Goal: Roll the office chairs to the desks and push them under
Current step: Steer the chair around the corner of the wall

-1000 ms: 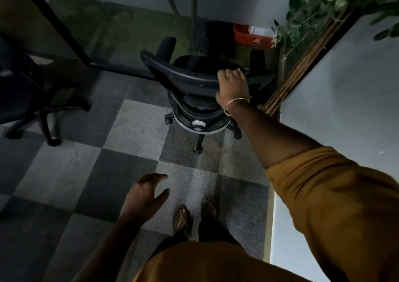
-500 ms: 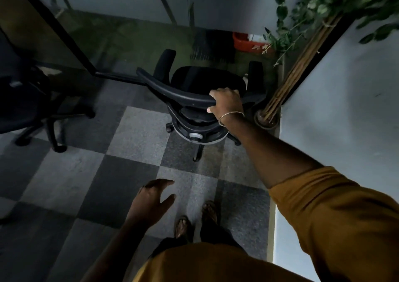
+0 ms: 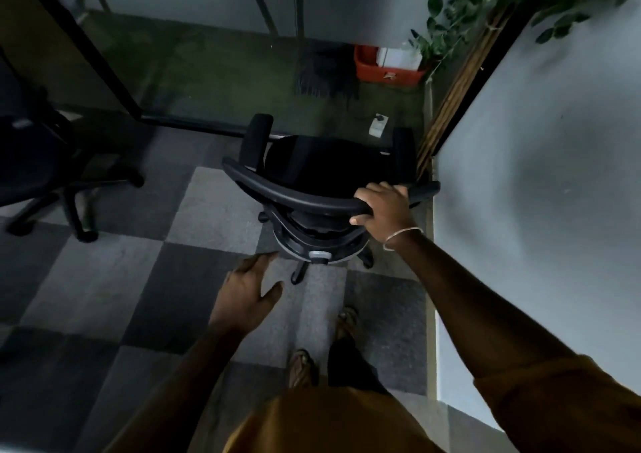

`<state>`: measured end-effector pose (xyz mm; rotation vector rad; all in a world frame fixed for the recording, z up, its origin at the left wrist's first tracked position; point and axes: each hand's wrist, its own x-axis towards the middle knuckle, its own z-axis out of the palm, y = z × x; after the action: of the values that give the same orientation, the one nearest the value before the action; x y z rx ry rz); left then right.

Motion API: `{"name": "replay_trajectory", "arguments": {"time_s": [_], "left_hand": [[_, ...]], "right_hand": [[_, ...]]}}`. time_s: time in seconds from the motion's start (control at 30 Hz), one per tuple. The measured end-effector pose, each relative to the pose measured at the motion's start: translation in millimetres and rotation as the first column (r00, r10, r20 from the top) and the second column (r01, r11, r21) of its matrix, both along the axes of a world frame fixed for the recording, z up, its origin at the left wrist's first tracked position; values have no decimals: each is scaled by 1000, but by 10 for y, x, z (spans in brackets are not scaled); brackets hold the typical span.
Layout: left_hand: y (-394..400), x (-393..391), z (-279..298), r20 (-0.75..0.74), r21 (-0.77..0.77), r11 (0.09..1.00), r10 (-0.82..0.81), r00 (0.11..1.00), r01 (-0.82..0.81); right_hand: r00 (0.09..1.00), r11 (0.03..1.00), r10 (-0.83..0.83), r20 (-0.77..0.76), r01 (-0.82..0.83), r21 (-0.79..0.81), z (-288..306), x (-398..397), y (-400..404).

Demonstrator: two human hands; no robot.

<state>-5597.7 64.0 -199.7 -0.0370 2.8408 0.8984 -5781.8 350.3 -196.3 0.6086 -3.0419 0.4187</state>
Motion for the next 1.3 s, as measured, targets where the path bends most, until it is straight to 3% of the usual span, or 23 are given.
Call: {"name": "replay_trajectory", "arguments": {"time_s": [0.2, 0.47, 0.6, 0.73, 1.03, 1.3], "left_hand": [[84, 519, 76, -32, 17, 1000, 12, 999, -12], [496, 997, 234, -228, -76, 997, 8, 974, -26], [701, 1250, 213, -150, -301, 952, 5, 989, -50], [961, 1578, 228, -100, -389, 916, 59, 993, -94], [1771, 3051, 198, -110, -402, 909, 73, 991, -112], [2307, 4274, 166, -111, -426, 904, -2, 994, -46]], "right_hand": [[998, 999, 35, 58, -33, -31, 87, 591, 395], [993, 994, 92, 67, -88, -62, 100, 1423, 549], [988, 987, 144, 56, -140, -79, 47, 1885, 659], [981, 973, 188, 45, -180, -144, 39, 2328, 877], [961, 951, 263, 80, -244, -191, 108, 3560, 1652], [990, 983, 134, 53, -126, -131, 110, 4825, 2129]]}}
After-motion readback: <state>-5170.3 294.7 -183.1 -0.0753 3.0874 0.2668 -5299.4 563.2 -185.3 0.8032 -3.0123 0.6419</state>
